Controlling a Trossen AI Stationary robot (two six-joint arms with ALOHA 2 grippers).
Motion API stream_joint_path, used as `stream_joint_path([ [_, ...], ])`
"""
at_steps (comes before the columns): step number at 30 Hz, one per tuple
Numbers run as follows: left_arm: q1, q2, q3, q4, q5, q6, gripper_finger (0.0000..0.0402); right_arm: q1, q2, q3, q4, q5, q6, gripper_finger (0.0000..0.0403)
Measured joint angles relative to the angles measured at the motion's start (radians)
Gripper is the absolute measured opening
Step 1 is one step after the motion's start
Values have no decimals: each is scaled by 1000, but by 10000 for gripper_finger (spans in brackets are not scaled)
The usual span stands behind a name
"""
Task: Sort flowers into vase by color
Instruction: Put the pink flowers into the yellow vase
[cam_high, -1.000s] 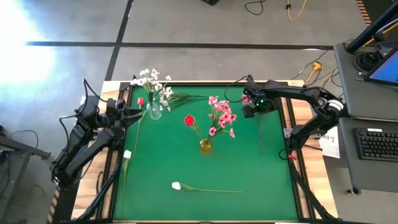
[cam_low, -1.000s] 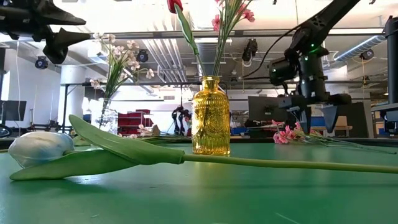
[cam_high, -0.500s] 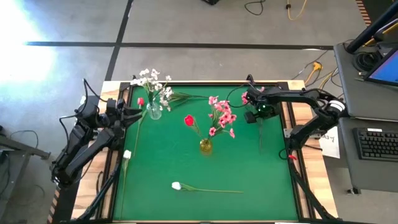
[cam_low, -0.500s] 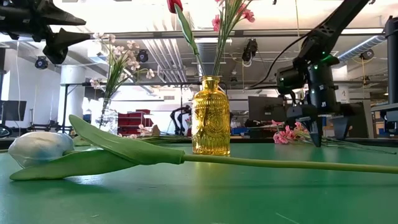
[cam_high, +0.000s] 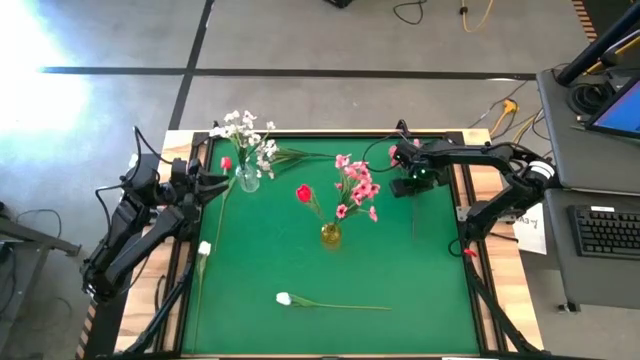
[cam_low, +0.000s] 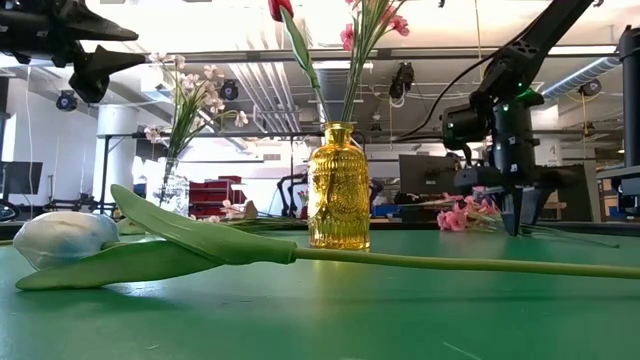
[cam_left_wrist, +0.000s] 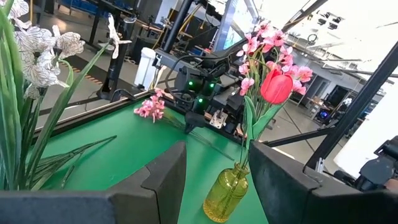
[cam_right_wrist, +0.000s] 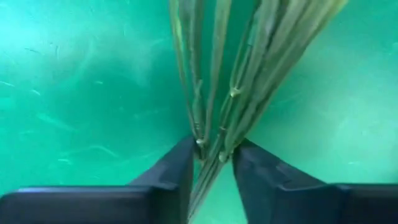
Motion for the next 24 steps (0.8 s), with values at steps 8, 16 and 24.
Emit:
stream_joint_path([
  [8,0,0,0,0,0,0,162,-1,-16,15,12,15,-2,28],
  [16,0,0,0,0,0,0,162,-2,-155,78,8,6,-39,14],
  [24,0,0,0,0,0,0,162,3,-414,157,211,-6,-113,13],
])
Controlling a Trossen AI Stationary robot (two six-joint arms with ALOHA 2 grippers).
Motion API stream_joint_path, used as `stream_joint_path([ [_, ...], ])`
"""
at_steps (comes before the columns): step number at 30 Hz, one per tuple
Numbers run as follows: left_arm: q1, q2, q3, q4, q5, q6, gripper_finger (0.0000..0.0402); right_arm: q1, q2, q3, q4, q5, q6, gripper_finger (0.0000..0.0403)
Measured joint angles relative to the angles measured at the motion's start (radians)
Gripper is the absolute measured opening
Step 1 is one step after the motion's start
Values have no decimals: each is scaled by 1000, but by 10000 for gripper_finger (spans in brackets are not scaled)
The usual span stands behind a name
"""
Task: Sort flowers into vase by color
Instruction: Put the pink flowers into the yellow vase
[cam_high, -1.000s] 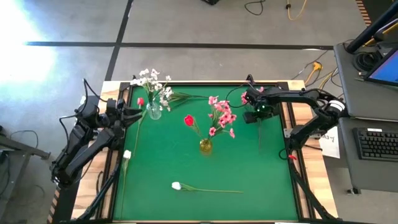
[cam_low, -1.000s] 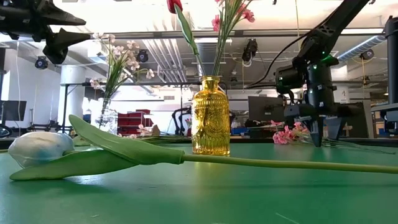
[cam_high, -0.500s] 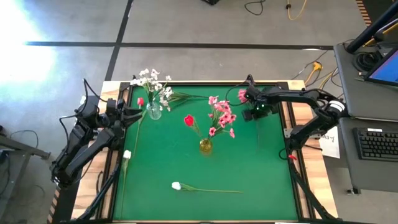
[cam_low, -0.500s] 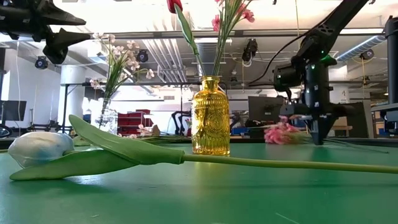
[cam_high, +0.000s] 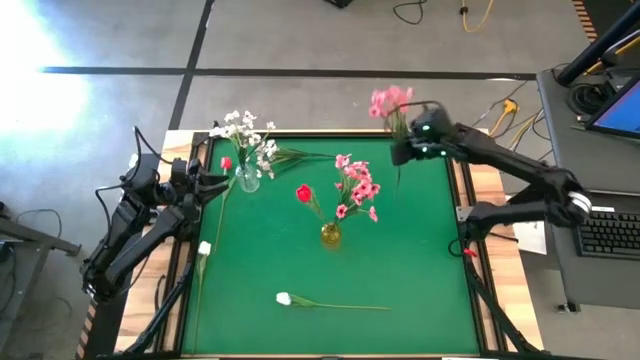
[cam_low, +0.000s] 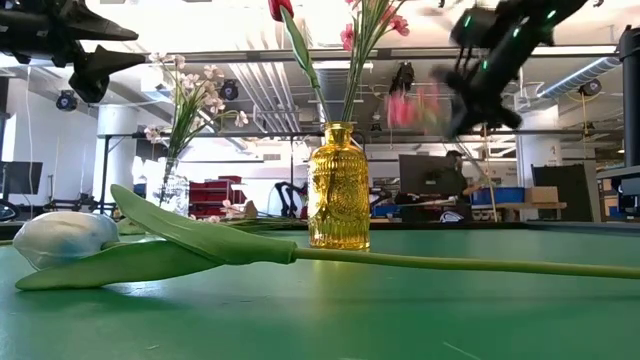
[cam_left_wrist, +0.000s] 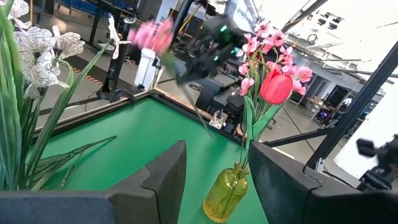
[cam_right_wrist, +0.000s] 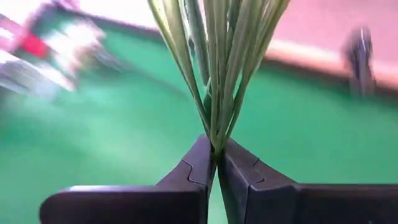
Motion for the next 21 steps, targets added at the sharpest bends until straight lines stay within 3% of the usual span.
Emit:
stream_joint_path([
  [11,0,0,0,0,0,0,162,152,-274,-23,308,-5,-143,13],
  [21,0,0,0,0,0,0,162,375,-303,-149,654,5,-227,13],
])
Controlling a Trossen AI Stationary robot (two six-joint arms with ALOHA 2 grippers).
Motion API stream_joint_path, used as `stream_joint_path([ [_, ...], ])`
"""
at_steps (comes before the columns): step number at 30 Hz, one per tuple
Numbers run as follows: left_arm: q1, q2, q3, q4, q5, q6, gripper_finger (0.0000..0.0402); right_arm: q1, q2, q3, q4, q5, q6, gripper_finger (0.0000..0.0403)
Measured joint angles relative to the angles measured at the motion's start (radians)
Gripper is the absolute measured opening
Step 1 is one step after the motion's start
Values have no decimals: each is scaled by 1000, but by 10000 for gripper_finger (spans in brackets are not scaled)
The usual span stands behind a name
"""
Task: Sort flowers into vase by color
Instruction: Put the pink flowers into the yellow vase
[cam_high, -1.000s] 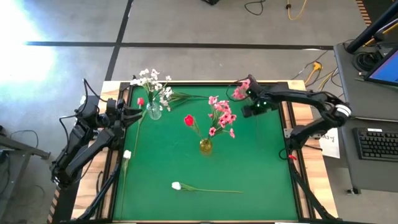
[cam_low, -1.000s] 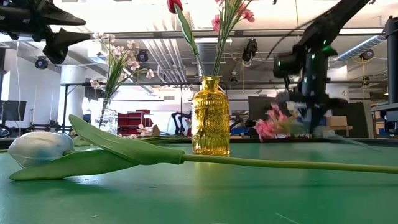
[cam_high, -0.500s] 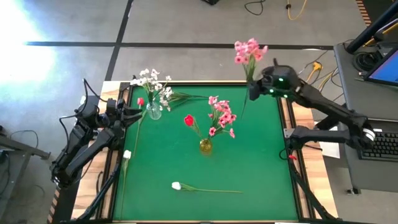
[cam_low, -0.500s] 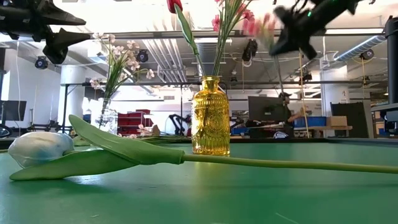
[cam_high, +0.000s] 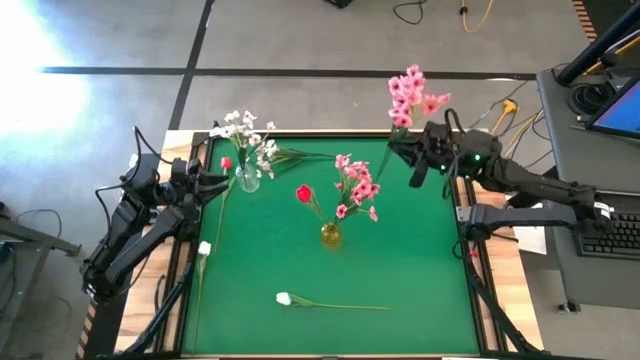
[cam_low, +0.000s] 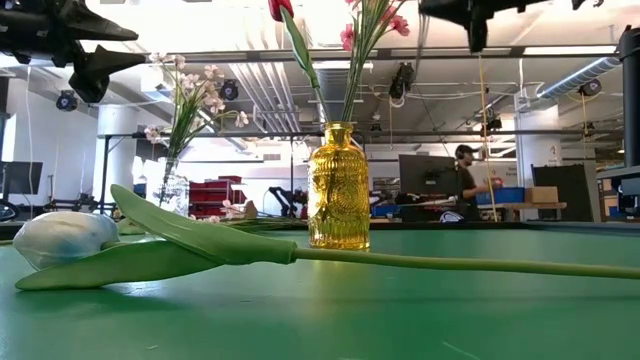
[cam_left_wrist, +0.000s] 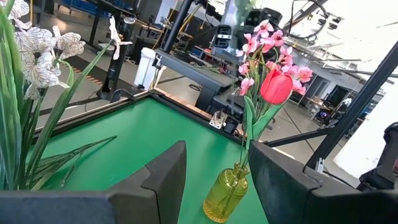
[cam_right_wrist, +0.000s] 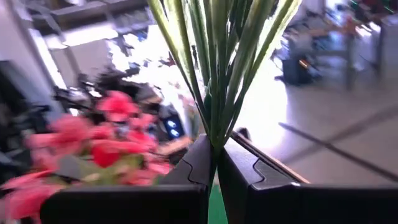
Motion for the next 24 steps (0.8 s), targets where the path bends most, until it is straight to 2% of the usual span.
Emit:
stream_joint_path([
  [4,0,0,0,0,0,0,162,88,11,-69,171,19,-42,13],
  [9,0,0,0,1,0,0,162,188,11,-143,312,137,-128,13],
  [13,-2,2,0,13,13,-10,162,244,11,-171,331,216,-166,13],
  [17,-5,18,11,71,81,-11,162,277,11,-185,333,220,-179,13],
  [24,-5,118,94,207,89,-2,162,298,11,-201,333,238,-187,13],
])
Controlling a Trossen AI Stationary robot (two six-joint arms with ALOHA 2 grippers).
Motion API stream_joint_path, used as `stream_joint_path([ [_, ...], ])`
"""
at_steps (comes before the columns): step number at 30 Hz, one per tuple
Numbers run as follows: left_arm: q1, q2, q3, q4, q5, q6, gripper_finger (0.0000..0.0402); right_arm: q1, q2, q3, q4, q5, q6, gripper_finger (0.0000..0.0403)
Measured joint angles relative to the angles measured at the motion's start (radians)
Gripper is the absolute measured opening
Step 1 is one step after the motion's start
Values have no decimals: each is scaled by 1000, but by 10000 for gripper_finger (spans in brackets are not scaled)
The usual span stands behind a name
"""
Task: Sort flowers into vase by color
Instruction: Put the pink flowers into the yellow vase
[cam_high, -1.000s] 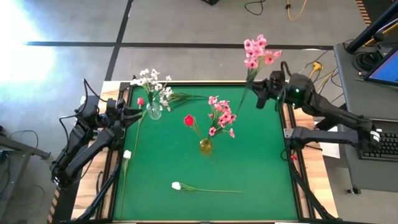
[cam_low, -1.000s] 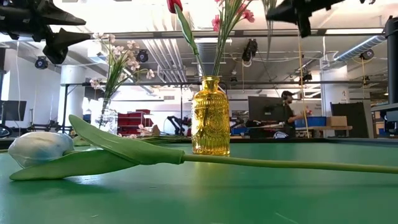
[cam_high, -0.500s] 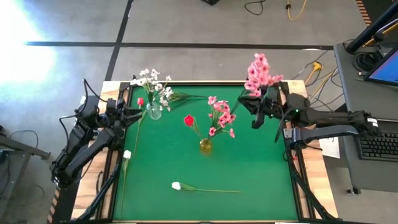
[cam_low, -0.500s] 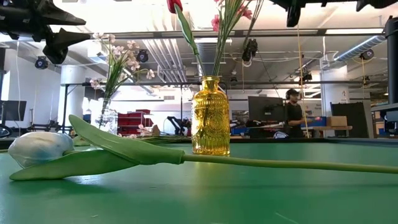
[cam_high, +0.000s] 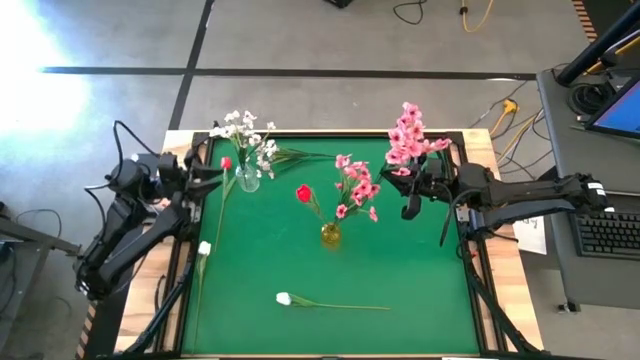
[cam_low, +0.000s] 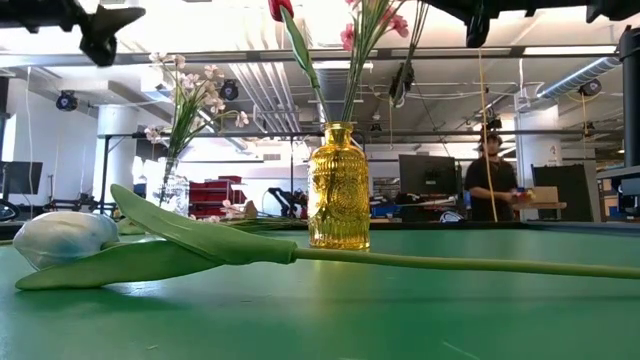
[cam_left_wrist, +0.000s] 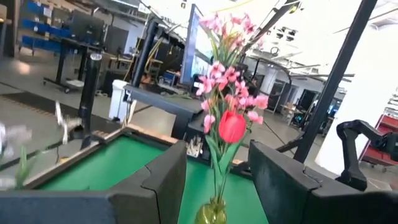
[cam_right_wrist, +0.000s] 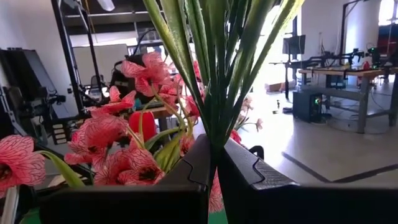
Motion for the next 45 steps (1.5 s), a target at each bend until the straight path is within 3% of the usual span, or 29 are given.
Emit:
stream_joint_path([
  [8,-21,197,64,145,-1,9,162,11,-7,-2,-8,-2,-37,13],
  [14,-152,258,58,281,-29,-32,162,24,-57,-1,-5,-3,-66,13],
  [18,-338,256,55,295,-187,3,161,24,-92,7,-60,-81,-20,13],
  [26,-861,326,46,330,-674,218,153,24,-110,10,-150,-315,98,13],
  [31,-1104,367,54,320,-929,308,153,61,-88,10,-146,-472,92,13],
  [35,-1224,376,58,323,-1019,341,153,151,-33,10,-112,-483,17,13],
  [38,-1265,386,58,324,-1030,342,153,216,26,21,-40,-474,-41,13],
  [45,-1276,437,58,325,-1033,319,153,304,191,161,-26,-291,-152,13],
])
